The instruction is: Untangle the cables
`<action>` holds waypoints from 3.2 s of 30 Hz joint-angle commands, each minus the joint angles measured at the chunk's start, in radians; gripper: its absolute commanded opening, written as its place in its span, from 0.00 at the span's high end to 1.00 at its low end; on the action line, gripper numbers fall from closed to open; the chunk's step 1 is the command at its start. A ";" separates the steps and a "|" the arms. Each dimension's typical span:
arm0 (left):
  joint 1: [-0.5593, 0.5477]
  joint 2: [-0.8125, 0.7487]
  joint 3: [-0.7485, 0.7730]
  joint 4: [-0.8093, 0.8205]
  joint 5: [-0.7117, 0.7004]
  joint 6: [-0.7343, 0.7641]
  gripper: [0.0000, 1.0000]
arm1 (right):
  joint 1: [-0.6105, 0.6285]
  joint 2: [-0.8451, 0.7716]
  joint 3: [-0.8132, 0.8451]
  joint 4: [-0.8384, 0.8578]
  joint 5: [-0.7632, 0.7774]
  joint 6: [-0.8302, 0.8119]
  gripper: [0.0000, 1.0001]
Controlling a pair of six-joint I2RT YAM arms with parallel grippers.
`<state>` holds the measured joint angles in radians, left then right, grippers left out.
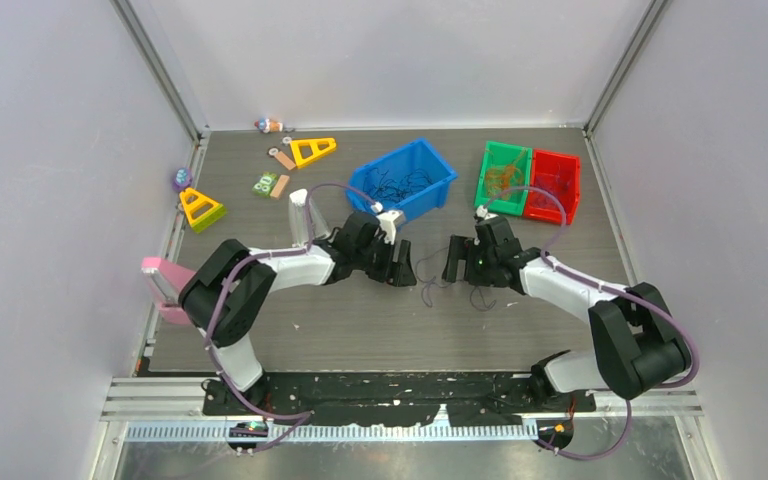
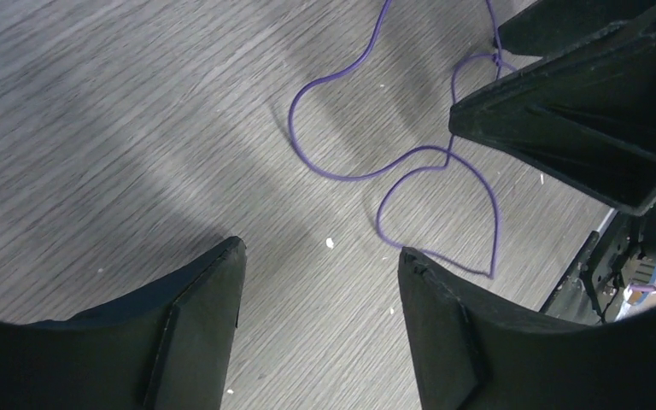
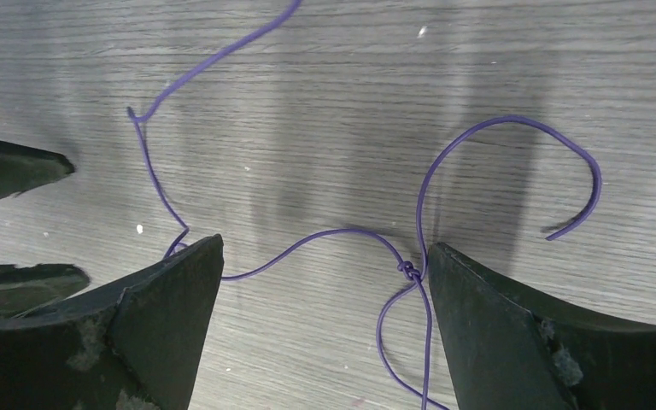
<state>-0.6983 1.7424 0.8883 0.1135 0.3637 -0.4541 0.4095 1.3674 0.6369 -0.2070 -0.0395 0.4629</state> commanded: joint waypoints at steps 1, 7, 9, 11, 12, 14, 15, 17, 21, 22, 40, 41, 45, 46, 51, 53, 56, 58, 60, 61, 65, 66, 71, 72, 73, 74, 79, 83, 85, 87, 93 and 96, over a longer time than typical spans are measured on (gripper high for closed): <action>-0.015 0.027 0.057 0.028 0.060 -0.021 0.38 | 0.005 -0.044 -0.001 0.041 -0.071 0.054 0.05; -0.056 0.066 0.078 0.020 0.054 -0.036 0.49 | 0.005 -0.037 -0.020 0.094 -0.166 0.108 0.05; -0.063 0.084 0.084 0.014 0.054 -0.046 0.54 | 0.005 -0.031 -0.031 0.125 -0.196 0.142 0.05; -0.068 0.094 0.086 0.014 0.054 -0.054 0.58 | 0.005 -0.026 -0.039 0.140 -0.217 0.161 0.05; -0.068 0.099 0.086 0.014 0.055 -0.057 0.59 | 0.006 -0.023 -0.040 0.143 -0.223 0.164 0.05; -0.070 0.105 0.086 0.010 0.053 -0.057 0.61 | 0.015 -0.023 -0.039 0.139 -0.219 0.166 0.05; -0.070 0.109 0.088 0.007 0.051 -0.059 0.61 | 0.023 -0.024 -0.038 0.132 -0.216 0.164 0.05; -0.071 0.117 0.090 0.003 0.049 -0.062 0.62 | 0.039 -0.020 -0.031 0.115 -0.201 0.160 0.05; -0.072 0.126 0.091 -0.003 0.044 -0.067 0.64 | 0.080 -0.012 -0.009 0.058 -0.141 0.140 0.05; -0.071 0.127 0.089 -0.003 0.044 -0.069 0.64 | 0.096 -0.011 0.001 0.035 -0.110 0.130 0.05; 0.000 0.040 0.038 0.058 0.055 -0.089 0.68 | 0.280 0.128 0.112 -0.105 0.252 0.101 0.25; 0.019 0.020 0.020 0.079 0.069 -0.095 0.68 | 0.307 0.144 0.124 -0.120 0.278 0.098 0.25; 0.101 -0.078 -0.074 0.182 0.106 -0.132 0.69 | 0.362 0.195 0.188 -0.191 0.374 0.090 0.21; 0.120 -0.103 -0.102 0.199 0.113 -0.139 0.70 | 0.368 0.210 0.191 -0.199 0.385 0.091 0.21; 0.200 -0.213 -0.207 0.280 0.116 -0.161 0.70 | 0.406 0.260 0.224 -0.253 0.436 0.094 0.21; 0.219 -0.248 -0.236 0.305 0.115 -0.168 0.70 | 0.418 0.285 0.239 -0.280 0.460 0.093 0.21; 0.227 -0.282 -0.252 0.300 0.108 -0.160 0.70 | 0.428 0.313 0.250 -0.301 0.472 0.087 0.40; 0.228 -0.296 -0.257 0.294 0.104 -0.152 0.70 | 0.428 0.324 0.254 -0.310 0.476 0.082 0.75; 0.227 -0.305 -0.257 0.286 0.102 -0.147 0.70 | 0.429 0.323 0.253 -0.315 0.488 0.086 0.90; 0.227 -0.307 -0.259 0.285 0.102 -0.145 0.70 | 0.429 0.314 0.251 -0.314 0.496 0.085 0.91; 0.227 -0.315 -0.265 0.288 0.100 -0.140 0.70 | 0.424 0.244 0.243 -0.304 0.506 0.088 0.94; 0.227 -0.318 -0.267 0.290 0.100 -0.139 0.71 | 0.418 0.223 0.239 -0.300 0.505 0.084 0.95; 0.227 -0.339 -0.282 0.312 0.102 -0.128 0.71 | 0.299 0.011 0.232 -0.305 0.468 0.047 0.95; 0.227 -0.343 -0.285 0.321 0.106 -0.127 0.71 | 0.265 -0.016 0.232 -0.307 0.448 0.024 0.95; 0.227 -0.345 -0.287 0.331 0.112 -0.127 0.71 | 0.196 -0.072 0.234 -0.308 0.409 0.012 0.95; 0.227 -0.348 -0.290 0.341 0.118 -0.126 0.71 | 0.165 -0.094 0.245 -0.318 0.390 -0.013 0.95; 0.227 -0.372 -0.322 0.402 0.124 -0.129 0.72 | -0.066 -0.168 0.366 -0.377 0.386 -0.132 0.95; 0.227 -0.376 -0.331 0.421 0.126 -0.130 0.72 | -0.221 -0.162 0.478 -0.399 0.345 -0.174 0.95; 0.227 -0.376 -0.333 0.427 0.131 -0.130 0.72 | -0.272 -0.159 0.539 -0.402 0.332 -0.172 0.95; 0.226 -0.373 -0.332 0.432 0.137 -0.132 0.72 | -0.304 -0.138 0.608 -0.402 0.339 -0.166 0.95; 0.226 -0.371 -0.341 0.456 0.146 -0.137 0.72 | -0.447 0.017 0.852 -0.427 0.223 -0.151 0.95; 0.226 -0.375 -0.342 0.457 0.142 -0.130 0.72 | -0.487 0.100 0.954 -0.432 0.188 -0.134 0.95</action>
<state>-0.4755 1.3933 0.5522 0.4984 0.4915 -0.5953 -0.0208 1.3773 1.4643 -0.6292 0.2295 0.3180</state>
